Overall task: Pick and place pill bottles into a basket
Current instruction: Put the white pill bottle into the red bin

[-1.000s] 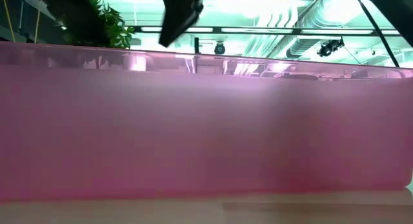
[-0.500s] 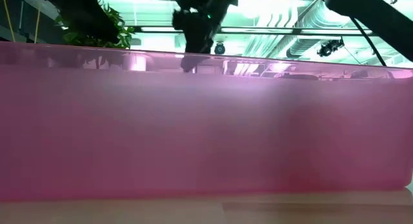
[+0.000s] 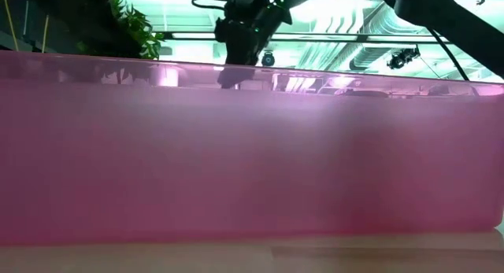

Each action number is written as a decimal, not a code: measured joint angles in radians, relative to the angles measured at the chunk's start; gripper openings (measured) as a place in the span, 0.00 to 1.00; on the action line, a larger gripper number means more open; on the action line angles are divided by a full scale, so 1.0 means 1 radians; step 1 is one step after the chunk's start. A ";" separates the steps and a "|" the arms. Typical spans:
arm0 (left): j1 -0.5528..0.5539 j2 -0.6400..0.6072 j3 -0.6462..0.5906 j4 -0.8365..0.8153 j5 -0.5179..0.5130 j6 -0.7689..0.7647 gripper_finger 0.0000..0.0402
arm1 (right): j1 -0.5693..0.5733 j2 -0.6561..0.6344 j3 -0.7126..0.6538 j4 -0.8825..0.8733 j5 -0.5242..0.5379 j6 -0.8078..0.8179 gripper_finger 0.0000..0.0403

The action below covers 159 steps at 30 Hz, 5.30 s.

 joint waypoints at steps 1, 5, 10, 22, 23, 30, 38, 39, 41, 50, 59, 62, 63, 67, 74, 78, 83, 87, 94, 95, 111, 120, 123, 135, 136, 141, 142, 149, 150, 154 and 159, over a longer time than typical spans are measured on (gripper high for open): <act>0.000 -0.018 -0.016 0.004 0.004 -0.013 0.74 | 0.001 0.001 0.000 0.006 -0.001 0.010 0.66; 0.000 -0.064 -0.066 0.062 0.027 -0.040 0.74 | 0.007 0.031 0.001 0.002 0.006 0.009 0.66; 0.000 -0.069 -0.080 0.070 0.042 -0.040 0.74 | 0.007 0.092 0.000 0.003 0.012 0.009 0.66; 0.000 -0.068 -0.224 0.218 0.068 0.008 0.74 | 0.006 0.156 0.000 0.038 -0.001 0.039 0.66; 0.000 -0.068 -0.236 0.235 0.070 0.009 0.74 | 0.006 0.160 0.000 0.035 -0.002 0.040 0.66; 0.000 -0.069 -0.276 0.259 0.082 -0.003 0.74 | 0.006 0.176 0.000 0.065 -0.020 0.060 0.66; 0.000 -0.069 -0.311 0.288 0.094 -0.006 0.74 | 0.006 0.201 0.000 0.068 -0.038 0.066 0.66; 0.000 -0.069 -0.314 0.292 0.094 -0.006 0.74 | 0.006 0.201 0.000 0.071 -0.039 0.066 0.66; 0.000 -0.069 -0.321 0.296 0.094 -0.009 0.74 | 0.006 0.201 0.000 0.071 -0.040 0.078 0.66; 0.000 -0.070 -0.335 0.304 0.094 -0.018 0.74 | 0.004 0.218 0.000 0.057 -0.044 0.085 0.66; 0.000 -0.070 -0.335 0.328 0.096 -0.022 0.74 | 0.004 0.251 0.000 0.090 -0.054 0.081 0.66; 0.000 -0.070 -0.335 0.345 0.099 -0.022 0.74 | 0.006 0.249 0.000 0.108 -0.102 0.090 0.66; 0.000 -0.070 -0.335 0.345 0.099 -0.022 0.74 | 0.006 0.249 0.000 0.107 -0.107 0.090 0.66; 0.000 -0.070 -0.335 0.344 0.099 -0.020 0.74 | 0.006 0.249 0.000 0.095 -0.117 0.093 0.63; 0.000 -0.070 -0.335 0.344 0.100 -0.020 0.74 | 0.006 0.253 0.000 0.073 -0.138 0.115 0.56; 0.000 -0.070 -0.335 0.344 0.101 -0.020 0.74 | 0.007 0.254 0.000 0.064 -0.142 0.115 0.52; 0.000 -0.070 -0.335 0.344 0.102 -0.021 0.74 | 0.007 0.254 0.000 0.043 -0.143 0.126 0.48; 0.000 -0.070 -0.335 0.344 0.102 -0.021 0.74 | 0.014 0.254 0.000 0.031 -0.143 0.121 0.48; 0.000 -0.070 -0.335 0.343 0.122 -0.023 0.74 | 0.031 0.254 0.000 0.023 -0.144 0.105 0.48; 0.000 -0.070 -0.335 0.343 0.125 -0.025 0.74 | 0.033 0.254 0.000 0.023 -0.143 0.103 0.47; 0.000 -0.069 -0.335 0.339 0.128 -0.044 0.74 | 0.041 0.254 0.011 0.026 -0.084 0.074 0.36; 0.000 -0.069 -0.335 0.328 0.128 -0.044 0.74 | 0.040 0.205 0.016 0.047 -0.058 0.058 0.36; 0.000 -0.069 -0.335 0.328 0.128 -0.045 0.74 | 0.040 0.176 0.016 0.042 -0.038 0.057 0.36; 0.000 -0.069 -0.335 0.321 0.128 -0.048 0.74 | 0.062 0.001 0.016 -0.019 -0.035 0.059 0.36; 0.000 -0.069 -0.335 0.320 0.128 -0.049 0.74 | 0.067 -0.014 0.016 -0.029 -0.036 0.063 0.36; 0.000 -0.069 -0.334 0.313 0.139 -0.052 0.74 | 0.114 -0.068 0.016 -0.088 -0.036 0.070 0.36; 0.000 -0.070 -0.334 0.314 0.141 -0.053 0.74 | 0.127 -0.077 0.016 -0.094 -0.036 0.077 0.36; 0.000 -0.069 -0.334 0.314 0.143 -0.053 0.74 | 0.232 -0.092 0.017 -0.135 -0.036 0.112 0.36; 0.000 -0.069 -0.334 0.314 0.143 -0.053 0.74 | 0.250 -0.093 0.017 -0.139 -0.036 0.117 0.36; 0.000 -0.069 -0.334 0.314 0.143 -0.056 0.74 | 0.320 -0.093 0.017 -0.143 -0.030 0.148 0.36; 0.000 -0.069 -0.334 0.314 0.144 -0.063 0.74 | 0.410 -0.092 0.017 -0.143 -0.025 0.209 0.36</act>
